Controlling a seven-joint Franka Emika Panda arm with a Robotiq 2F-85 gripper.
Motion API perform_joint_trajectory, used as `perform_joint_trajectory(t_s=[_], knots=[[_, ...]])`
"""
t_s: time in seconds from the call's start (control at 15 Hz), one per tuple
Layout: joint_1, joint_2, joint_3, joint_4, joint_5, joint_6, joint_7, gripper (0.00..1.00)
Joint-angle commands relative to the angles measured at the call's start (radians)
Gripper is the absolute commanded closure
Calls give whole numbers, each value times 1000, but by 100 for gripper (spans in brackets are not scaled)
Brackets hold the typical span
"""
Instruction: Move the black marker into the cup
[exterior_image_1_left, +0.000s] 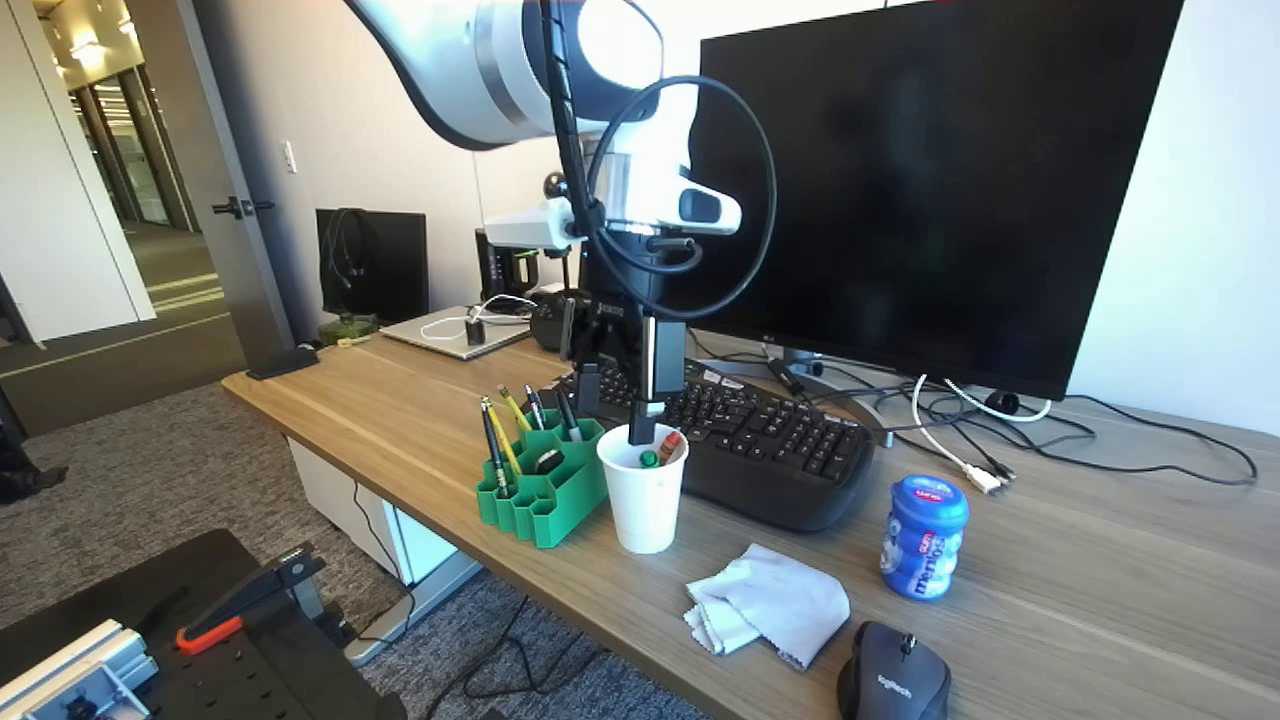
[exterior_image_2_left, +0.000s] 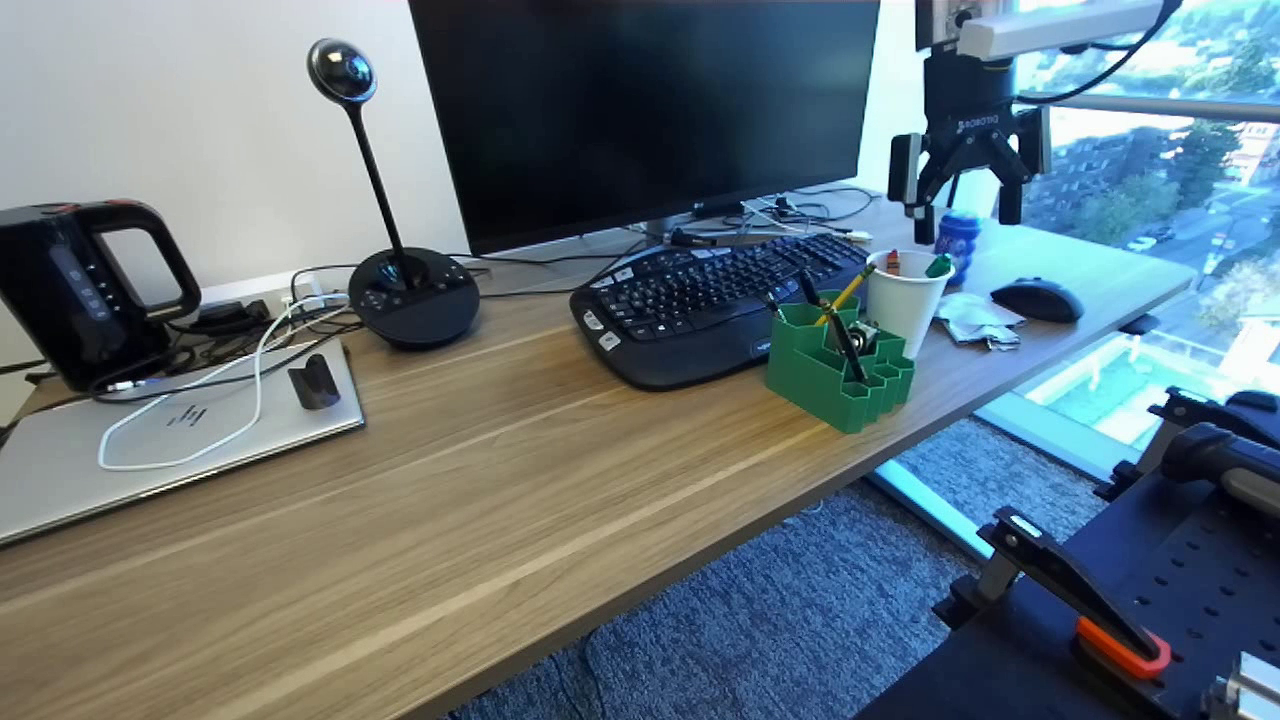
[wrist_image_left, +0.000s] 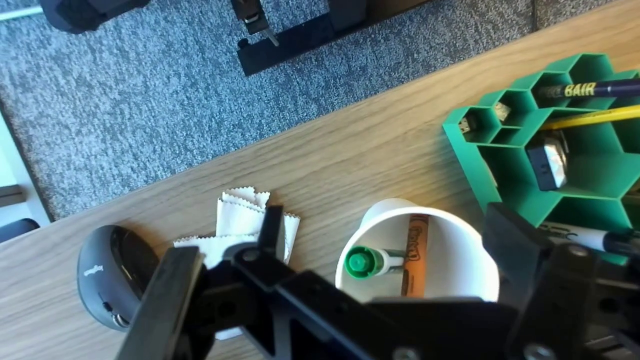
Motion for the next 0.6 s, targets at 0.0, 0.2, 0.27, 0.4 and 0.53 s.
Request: perform_joint_trajectory(t_s=[0.0, 0.2, 0.27, 0.4, 0.53], knots=[[-4, 4, 1, 38, 15, -31, -9, 0], [-11, 5, 3, 77, 27, -39, -23, 0], [-12, 7, 4, 91, 25, -42, -31, 0], [-15, 19, 6, 129, 19, -70, -59, 0], [-14, 29, 3, 162, 6, -97, -74, 0]])
